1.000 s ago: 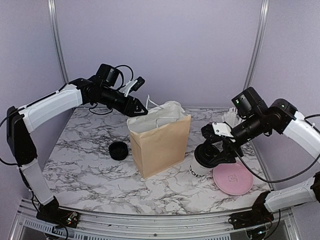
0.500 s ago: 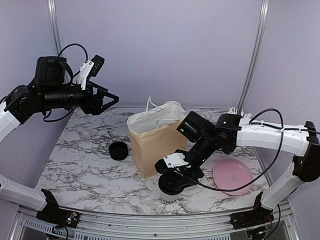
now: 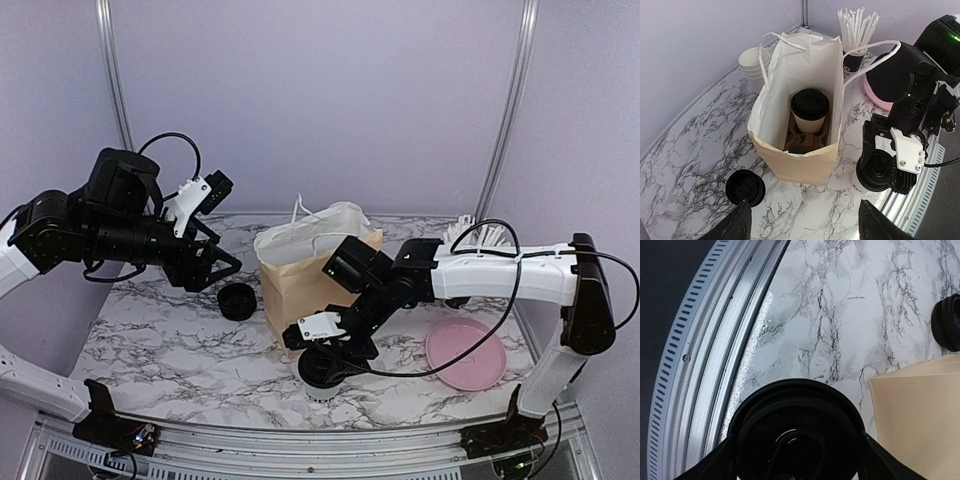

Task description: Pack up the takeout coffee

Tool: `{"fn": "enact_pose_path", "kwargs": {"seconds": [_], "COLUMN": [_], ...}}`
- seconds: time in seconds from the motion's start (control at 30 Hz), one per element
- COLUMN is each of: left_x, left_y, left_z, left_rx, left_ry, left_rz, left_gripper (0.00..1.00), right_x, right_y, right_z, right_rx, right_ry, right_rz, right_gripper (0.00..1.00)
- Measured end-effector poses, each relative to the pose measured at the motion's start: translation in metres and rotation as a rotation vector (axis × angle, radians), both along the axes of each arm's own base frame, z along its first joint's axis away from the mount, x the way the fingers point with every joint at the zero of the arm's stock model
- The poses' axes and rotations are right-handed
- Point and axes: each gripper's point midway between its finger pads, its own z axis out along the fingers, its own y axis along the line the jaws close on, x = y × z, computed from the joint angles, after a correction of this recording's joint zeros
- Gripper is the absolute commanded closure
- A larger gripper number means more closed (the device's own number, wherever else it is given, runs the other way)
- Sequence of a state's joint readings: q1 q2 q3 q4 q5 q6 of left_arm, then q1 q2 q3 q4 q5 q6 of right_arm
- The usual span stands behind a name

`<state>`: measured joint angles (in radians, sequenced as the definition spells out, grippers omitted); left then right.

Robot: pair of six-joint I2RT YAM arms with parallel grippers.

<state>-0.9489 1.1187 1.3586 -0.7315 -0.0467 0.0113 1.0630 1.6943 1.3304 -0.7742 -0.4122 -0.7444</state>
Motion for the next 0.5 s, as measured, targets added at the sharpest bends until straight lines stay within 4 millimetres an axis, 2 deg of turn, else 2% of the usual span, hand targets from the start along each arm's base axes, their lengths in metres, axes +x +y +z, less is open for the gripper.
{"fn": "enact_pose_path", "kwargs": {"seconds": [0.13,0.27,0.37,0.5], "left_x": [-0.017,-0.034,-0.054,-0.08], "left_y": [-0.015,-0.034,-0.048,-0.065], "left_z": [-0.008,-0.019,-0.032,-0.053], "left_rx": [0.068,0.145,0.217,0.304], "left_ry": [0.019,0.039,0.051,0.076], "left_rz": [-0.059,-0.124,-0.199,-0.311], "left_gripper": [0.27,0.26,0.25,0.24], "right_x": [0.003,-0.002,-0.011,-0.012], "right_y": [0.0,-0.006,-0.019,-0.043], "right_z": [0.002,0.011,0.033,0.075], "right_rx": [0.001,0.002,0.026,0.107], "right_ry": [-0.012,-0.004,-0.008,-0.026], "right_rz": [-0.015,-0.009,0.012,0.021], "right_gripper": [0.1,0.07,0.07,0.08]}}
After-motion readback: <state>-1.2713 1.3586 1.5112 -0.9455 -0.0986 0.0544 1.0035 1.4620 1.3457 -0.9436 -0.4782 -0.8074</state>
